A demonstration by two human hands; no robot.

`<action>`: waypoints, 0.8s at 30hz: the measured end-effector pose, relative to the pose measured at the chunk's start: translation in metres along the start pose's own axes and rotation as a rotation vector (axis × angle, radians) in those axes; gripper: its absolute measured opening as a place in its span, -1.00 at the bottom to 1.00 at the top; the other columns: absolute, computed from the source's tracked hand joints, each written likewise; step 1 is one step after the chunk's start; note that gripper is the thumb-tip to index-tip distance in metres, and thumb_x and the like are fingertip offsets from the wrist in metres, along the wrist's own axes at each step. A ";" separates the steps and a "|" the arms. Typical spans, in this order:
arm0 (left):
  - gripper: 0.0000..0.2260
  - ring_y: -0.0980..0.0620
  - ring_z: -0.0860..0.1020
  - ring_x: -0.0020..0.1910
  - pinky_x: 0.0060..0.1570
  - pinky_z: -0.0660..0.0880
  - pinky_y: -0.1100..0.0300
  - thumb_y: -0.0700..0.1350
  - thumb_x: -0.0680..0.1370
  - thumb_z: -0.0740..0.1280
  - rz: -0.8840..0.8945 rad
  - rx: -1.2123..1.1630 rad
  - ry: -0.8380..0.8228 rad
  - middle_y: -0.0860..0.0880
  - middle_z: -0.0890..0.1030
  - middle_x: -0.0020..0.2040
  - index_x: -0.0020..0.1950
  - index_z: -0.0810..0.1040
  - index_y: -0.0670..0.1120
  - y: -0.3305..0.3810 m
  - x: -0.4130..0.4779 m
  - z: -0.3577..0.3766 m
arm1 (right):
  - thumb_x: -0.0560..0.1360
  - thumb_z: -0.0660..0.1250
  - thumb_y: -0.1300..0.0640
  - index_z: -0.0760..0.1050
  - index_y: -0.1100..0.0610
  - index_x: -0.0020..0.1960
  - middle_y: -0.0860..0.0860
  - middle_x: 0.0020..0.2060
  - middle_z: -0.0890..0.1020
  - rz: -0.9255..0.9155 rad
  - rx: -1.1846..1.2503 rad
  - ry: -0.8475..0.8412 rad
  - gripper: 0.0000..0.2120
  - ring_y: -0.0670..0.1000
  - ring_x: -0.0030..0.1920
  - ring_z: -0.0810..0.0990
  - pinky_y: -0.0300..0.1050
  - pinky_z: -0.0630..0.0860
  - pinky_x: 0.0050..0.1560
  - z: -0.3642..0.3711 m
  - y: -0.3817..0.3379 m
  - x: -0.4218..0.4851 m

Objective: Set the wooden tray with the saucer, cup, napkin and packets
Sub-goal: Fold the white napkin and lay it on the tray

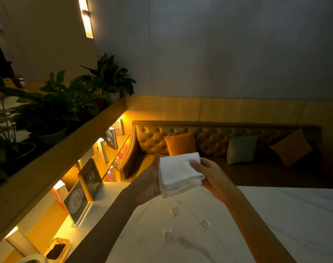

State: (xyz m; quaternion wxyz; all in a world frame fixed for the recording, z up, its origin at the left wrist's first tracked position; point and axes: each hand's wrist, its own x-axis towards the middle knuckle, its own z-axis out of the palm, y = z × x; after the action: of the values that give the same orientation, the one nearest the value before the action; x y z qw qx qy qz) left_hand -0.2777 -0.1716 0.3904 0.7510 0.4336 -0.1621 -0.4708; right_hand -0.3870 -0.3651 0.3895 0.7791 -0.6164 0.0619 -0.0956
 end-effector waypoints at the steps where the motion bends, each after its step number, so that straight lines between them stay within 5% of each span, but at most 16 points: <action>1: -0.49 -0.11 0.68 0.06 -0.06 0.65 0.01 0.11 0.52 0.28 0.009 0.071 0.013 -0.11 0.71 0.08 0.39 0.39 -0.11 -0.001 -0.002 -0.002 | 0.52 0.35 0.07 0.53 0.07 0.23 0.20 0.18 0.61 0.012 0.022 0.003 -0.72 0.22 0.14 0.63 0.05 0.63 0.06 -0.001 0.001 -0.001; 7: -0.38 -0.17 0.61 0.19 -0.01 0.63 0.00 -0.19 0.46 0.43 0.041 0.311 -0.021 -0.16 0.50 0.33 0.47 0.29 -0.02 0.013 -0.004 -0.007 | 0.57 0.28 0.06 0.31 -0.15 0.41 0.10 0.32 0.49 0.027 0.037 -0.185 -0.56 0.26 0.29 0.51 0.32 0.50 0.20 -0.006 -0.004 -0.009; 14: -0.36 -0.22 0.56 0.25 0.04 0.62 -0.06 -0.30 0.44 0.43 0.094 0.251 -0.116 -0.14 0.52 0.33 0.46 0.30 0.01 0.013 0.001 -0.005 | 0.56 0.31 0.05 0.29 -0.24 0.40 0.04 0.28 0.54 0.052 -0.034 -0.239 -0.53 0.18 0.25 0.57 0.09 0.60 0.08 -0.012 -0.013 -0.008; 18: -0.35 -0.20 0.59 0.22 -0.03 0.64 0.00 -0.27 0.44 0.44 0.099 0.273 -0.078 -0.14 0.52 0.33 0.47 0.29 0.00 0.012 -0.001 -0.002 | 0.54 0.32 0.00 0.39 -0.13 0.34 0.02 0.08 0.65 -0.065 -0.174 -0.072 -0.63 0.08 -0.05 0.70 -0.11 0.63 -0.21 -0.009 -0.007 -0.009; 21: -0.38 -0.18 0.60 0.20 -0.06 0.64 0.02 -0.27 0.47 0.41 0.138 0.268 -0.049 -0.12 0.52 0.32 0.47 0.29 0.00 0.008 -0.001 0.003 | 0.52 0.32 -0.10 0.43 -0.18 0.23 0.05 -0.14 0.65 -0.235 -0.333 0.066 -0.71 -0.04 -0.37 0.61 -0.21 0.51 -0.47 -0.002 -0.004 -0.006; 24: -0.44 -0.19 0.61 0.19 -0.04 0.65 -0.04 -0.31 0.52 0.34 0.217 0.225 0.026 -0.13 0.52 0.31 0.48 0.28 -0.03 0.008 0.000 0.004 | 0.45 0.38 -0.15 0.37 -0.16 0.33 0.00 0.06 0.66 -0.189 -0.140 -0.051 -0.53 0.08 -0.04 0.70 -0.05 0.65 -0.21 -0.005 -0.009 -0.007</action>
State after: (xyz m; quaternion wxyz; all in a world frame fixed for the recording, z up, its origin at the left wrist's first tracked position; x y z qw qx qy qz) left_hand -0.2758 -0.1727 0.3993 0.7463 0.5009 -0.2498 -0.3601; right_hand -0.3958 -0.3701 0.3969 0.7231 -0.6745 -0.0100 -0.1483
